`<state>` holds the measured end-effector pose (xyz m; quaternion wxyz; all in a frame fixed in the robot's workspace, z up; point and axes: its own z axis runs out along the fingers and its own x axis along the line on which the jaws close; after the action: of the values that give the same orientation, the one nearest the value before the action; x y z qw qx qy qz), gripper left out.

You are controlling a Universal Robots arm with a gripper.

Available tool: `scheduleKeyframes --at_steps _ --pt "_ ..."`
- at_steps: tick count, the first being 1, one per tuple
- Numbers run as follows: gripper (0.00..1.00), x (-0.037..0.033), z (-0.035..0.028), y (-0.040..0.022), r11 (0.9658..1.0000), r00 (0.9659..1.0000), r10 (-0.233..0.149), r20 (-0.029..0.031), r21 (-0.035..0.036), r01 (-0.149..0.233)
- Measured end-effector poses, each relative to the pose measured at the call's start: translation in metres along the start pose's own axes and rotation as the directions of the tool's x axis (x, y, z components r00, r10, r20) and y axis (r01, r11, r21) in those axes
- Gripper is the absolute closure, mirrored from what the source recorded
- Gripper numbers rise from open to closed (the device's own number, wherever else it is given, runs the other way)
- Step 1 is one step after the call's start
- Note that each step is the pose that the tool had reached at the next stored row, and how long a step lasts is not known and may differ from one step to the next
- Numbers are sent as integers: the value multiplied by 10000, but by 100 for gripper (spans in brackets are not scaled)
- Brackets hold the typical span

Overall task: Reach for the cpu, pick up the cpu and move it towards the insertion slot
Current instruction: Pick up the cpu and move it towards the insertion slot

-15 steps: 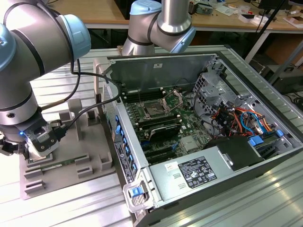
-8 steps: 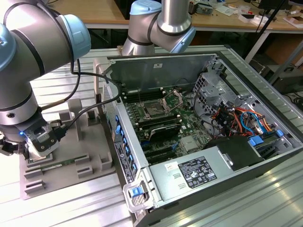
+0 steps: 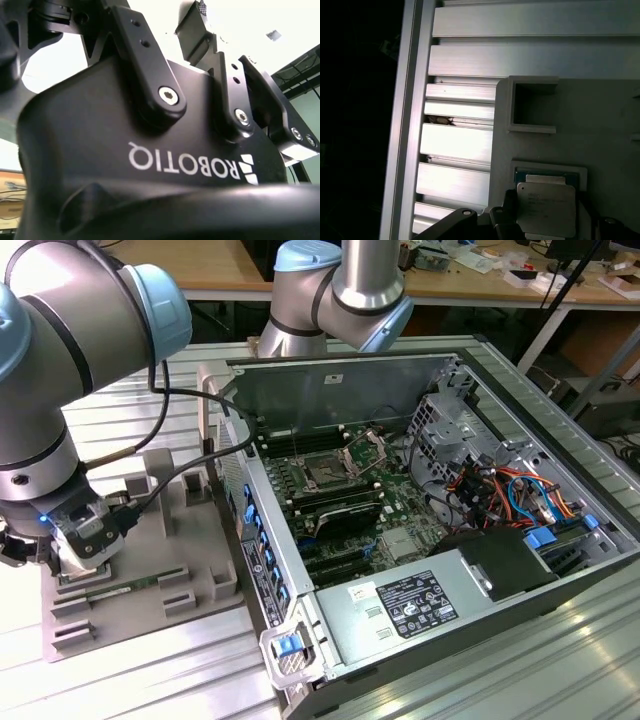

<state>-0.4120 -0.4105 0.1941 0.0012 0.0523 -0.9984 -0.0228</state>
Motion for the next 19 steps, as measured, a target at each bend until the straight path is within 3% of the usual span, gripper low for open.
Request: scheduleKeyframes --at_steps 19 --pt "45 0 -82 4 10000 10000 0 5 -22 0"
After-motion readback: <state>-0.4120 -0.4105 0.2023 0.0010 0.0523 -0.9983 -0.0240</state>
